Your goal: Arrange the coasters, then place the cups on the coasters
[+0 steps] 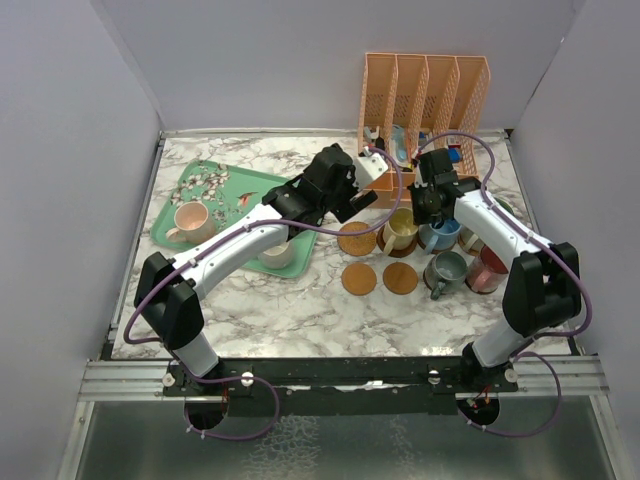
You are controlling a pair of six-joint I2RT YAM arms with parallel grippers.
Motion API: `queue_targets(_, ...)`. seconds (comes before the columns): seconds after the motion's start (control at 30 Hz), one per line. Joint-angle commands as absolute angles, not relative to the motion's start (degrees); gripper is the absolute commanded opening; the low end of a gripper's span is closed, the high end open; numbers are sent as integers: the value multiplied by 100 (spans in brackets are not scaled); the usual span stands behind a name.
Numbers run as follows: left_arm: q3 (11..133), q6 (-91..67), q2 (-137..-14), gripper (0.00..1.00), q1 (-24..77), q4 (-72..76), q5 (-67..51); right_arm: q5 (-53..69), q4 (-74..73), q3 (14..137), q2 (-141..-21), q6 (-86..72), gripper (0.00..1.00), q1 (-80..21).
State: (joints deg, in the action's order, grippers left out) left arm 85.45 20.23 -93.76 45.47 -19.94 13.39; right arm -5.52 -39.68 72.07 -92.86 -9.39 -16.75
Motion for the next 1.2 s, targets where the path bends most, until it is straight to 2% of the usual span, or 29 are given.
queue_targets(0.0,8492,2020,-9108,96,4530,-1898,1397,-404,-3789,7493,-9278,-1046,1,-1630)
queue_targets(0.47,8464,2026,-9071,97,4512,-1900,1362,-369,-3770,7477,-9339,-1045,1,-1617)
queue_targets(0.83,8446,2031,-9046,97,4498,-1920,1292,-339,-3771,7482,-9383,-1036,8,-1615)
queue_targets(1.17,8447,2031,-9022,97,4483,-1936,1277,-196,-3838,7599,-9463,-1059,10,-1608)
